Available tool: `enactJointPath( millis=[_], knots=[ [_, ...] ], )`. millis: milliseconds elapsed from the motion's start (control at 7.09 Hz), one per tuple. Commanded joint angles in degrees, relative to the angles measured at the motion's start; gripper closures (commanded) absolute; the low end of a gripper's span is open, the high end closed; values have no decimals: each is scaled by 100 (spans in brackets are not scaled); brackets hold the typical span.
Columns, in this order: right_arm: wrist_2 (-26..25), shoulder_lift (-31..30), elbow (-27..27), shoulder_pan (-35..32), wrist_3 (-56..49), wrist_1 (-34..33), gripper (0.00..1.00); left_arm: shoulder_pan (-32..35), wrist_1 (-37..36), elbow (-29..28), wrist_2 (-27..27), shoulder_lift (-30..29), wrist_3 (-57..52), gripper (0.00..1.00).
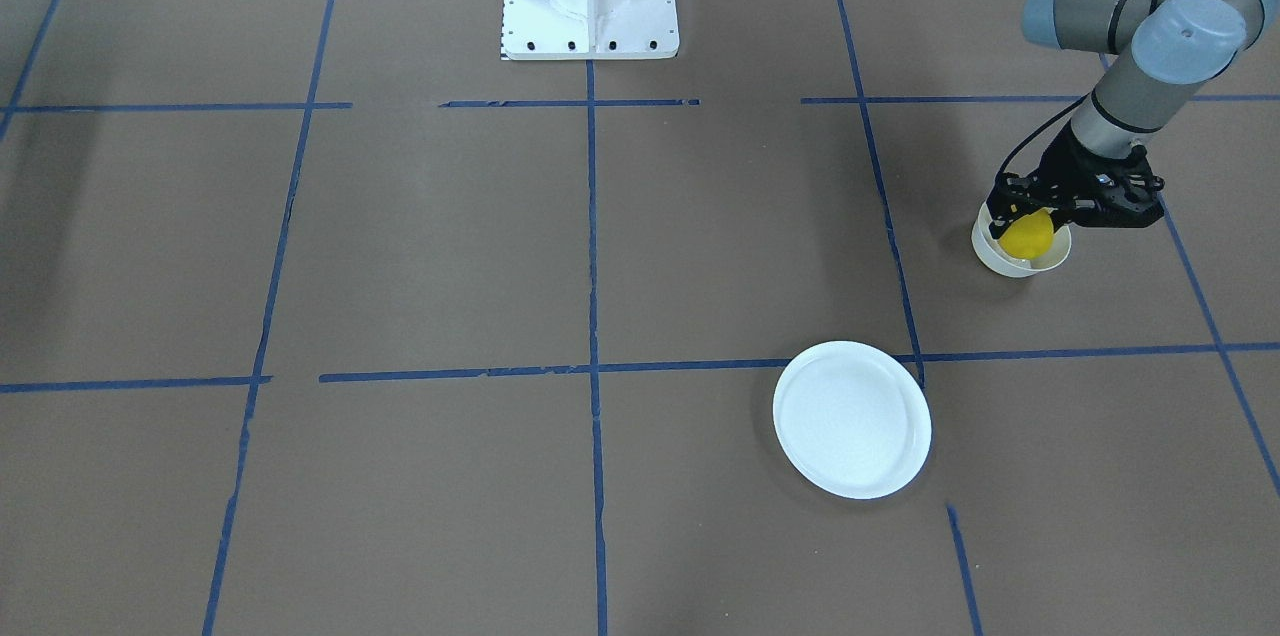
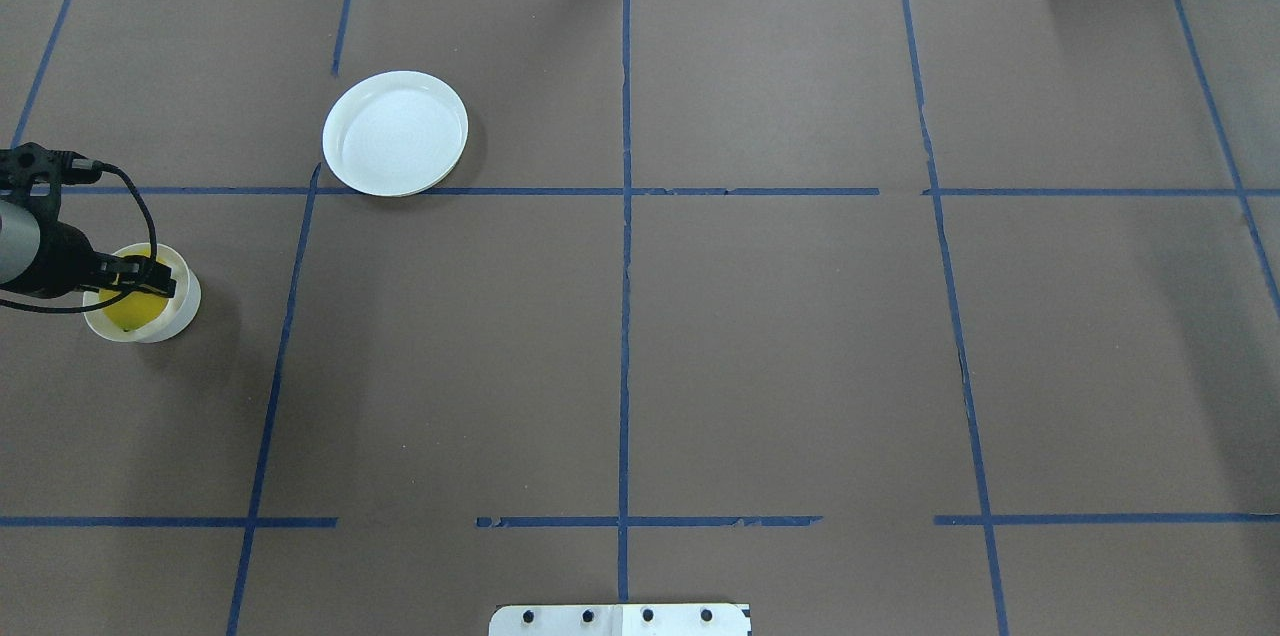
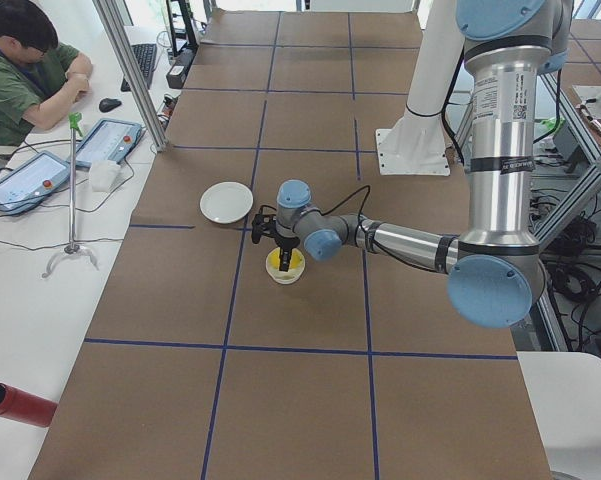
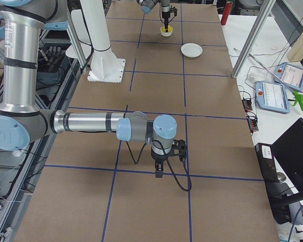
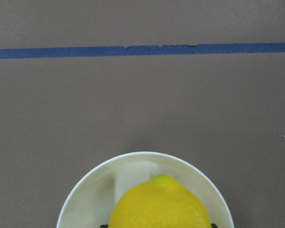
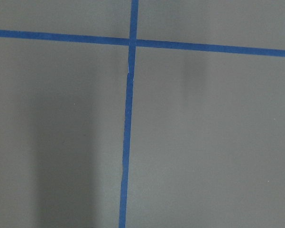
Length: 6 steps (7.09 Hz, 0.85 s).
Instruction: Move lemon from plate to bowl
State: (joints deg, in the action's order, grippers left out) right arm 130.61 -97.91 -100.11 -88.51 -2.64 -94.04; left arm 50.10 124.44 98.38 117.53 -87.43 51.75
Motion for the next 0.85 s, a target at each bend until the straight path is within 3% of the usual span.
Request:
enactJointPath(
  millis=[0, 423, 564, 705],
  knots=[
    [0, 0, 0, 0, 0, 0, 0, -1, 1, -12, -2, 7, 2, 4],
    [0, 0, 0, 0, 0, 0, 0, 69, -51, 224, 33, 103, -50, 0],
    [0, 0, 0, 0, 0, 0, 0, 418, -139, 390, 77, 121, -233, 0],
    [0, 0, 0, 0, 0, 0, 0, 969, -609, 549, 303, 121, -1175, 0]
  ],
)
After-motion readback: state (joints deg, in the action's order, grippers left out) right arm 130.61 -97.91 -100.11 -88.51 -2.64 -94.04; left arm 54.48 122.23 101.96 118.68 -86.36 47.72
